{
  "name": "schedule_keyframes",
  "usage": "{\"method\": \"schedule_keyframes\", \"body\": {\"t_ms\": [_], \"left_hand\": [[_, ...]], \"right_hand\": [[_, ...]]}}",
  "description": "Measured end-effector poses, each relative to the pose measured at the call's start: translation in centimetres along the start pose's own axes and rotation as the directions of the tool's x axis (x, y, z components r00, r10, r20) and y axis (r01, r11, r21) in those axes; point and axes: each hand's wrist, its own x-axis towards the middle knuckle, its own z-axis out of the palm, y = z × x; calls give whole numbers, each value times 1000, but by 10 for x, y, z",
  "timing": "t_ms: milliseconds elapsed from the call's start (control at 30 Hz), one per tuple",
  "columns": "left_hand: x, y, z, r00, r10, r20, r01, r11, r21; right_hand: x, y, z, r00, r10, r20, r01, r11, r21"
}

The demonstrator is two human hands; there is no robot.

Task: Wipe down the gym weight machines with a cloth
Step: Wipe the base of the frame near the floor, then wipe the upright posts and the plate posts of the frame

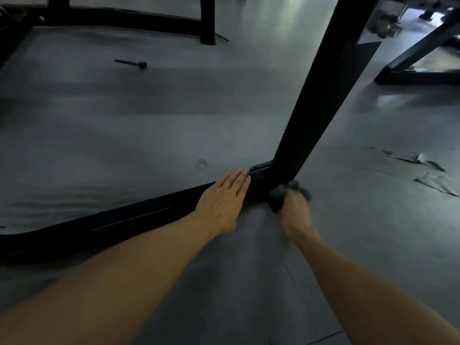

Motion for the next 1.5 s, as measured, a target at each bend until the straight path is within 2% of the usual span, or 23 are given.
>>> {"method": "schedule_keyframes", "body": {"t_ms": [67, 167, 200, 233, 333, 367, 433, 533, 600, 633, 700, 733, 833, 867, 967, 1000, 1033, 1100, 1233, 1367, 1433, 1500], "left_hand": [[5, 11, 6, 998, -58, -5, 58, 998, -10], [4, 20, 15, 992, -117, -51, 117, 993, -22], [4, 21, 18, 990, -124, -68, 122, 992, -37], [5, 21, 19, 989, -120, -81, 116, 992, -46], [7, 19, 20, 991, -108, -84, 103, 993, -61], [7, 19, 20, 991, -107, -76, 102, 993, -64], [7, 19, 18, 994, -102, -48, 99, 993, -70], [5, 15, 8, 997, -68, 29, 71, 992, -102], [6, 9, -8, 995, -29, 97, 46, 983, -179], [7, 4, -17, 990, -11, 138, 48, 962, -270], [5, -9, -42, 980, -4, 200, 110, 846, -521], [3, -15, -52, 979, -12, 203, 141, 762, -632], [-6, -30, -85, 979, -124, 161, 201, 484, -852], [-9, -35, -96, 971, -178, 161, 217, 366, -905], [-21, -46, -143, 925, -274, 264, 245, -102, -964], [-26, -48, -157, 919, -271, 285, 228, -225, -947], [-33, -51, -176, 919, -269, 287, 204, -296, -933], [-45, -53, -204, 927, -270, 261, 154, -360, -920], [-64, -68, -254, 953, -256, 163, 69, -338, -939], [-78, -74, -317, 982, -183, 52, -38, -456, -889], [-81, -70, -349, 987, -162, 7, -73, -481, -874], [-80, -63, -380, 984, -172, -34, -110, -450, -886]], "right_hand": [[-13, -9, 26, 994, -90, 65, 97, 989, -109], [-30, 0, 21, 945, -304, 119, 323, 921, -220], [-27, 10, 16, 931, -332, 153, 361, 901, -242], [-17, 22, 9, 934, -308, 180, 348, 899, -266], [16, 29, -10, 972, -127, 196, 181, 939, -292], [17, 20, -12, 973, -112, 200, 170, 938, -301], [2, -5, -12, 955, -162, 250, 239, 917, -320], [-32, -27, -11, 906, -258, 335, 335, 921, -197], [-38, -36, -18, 878, -254, 407, 294, 955, -38], [-39, -42, -25, 873, -225, 433, 228, 973, 46], [-40, -61, -54, 894, -137, 426, 51, 977, 207], [-43, -71, -68, 904, -92, 417, -53, 945, 323], [-45, -99, -111, 911, -24, 412, -259, 744, 616], [-46, -110, -127, 912, -14, 410, -293, 677, 675], [-49, -142, -174, 924, 30, 381, -342, 511, 789], [-52, -153, -188, 928, 44, 369, -343, 481, 807], [-53, -164, -206, 935, 54, 350, -334, 461, 822], [-58, -183, -234, 946, 49, 319, -306, 455, 837], [-67, -218, -290, 949, -8, 314, -271, 485, 832], [-64, -239, -347, 964, 1, 265, -222, 550, 805], [-61, -242, -377, 965, -8, 264, -222, 518, 826], [-55, -239, -412, 955, -46, 294, -242, 456, 856]]}}
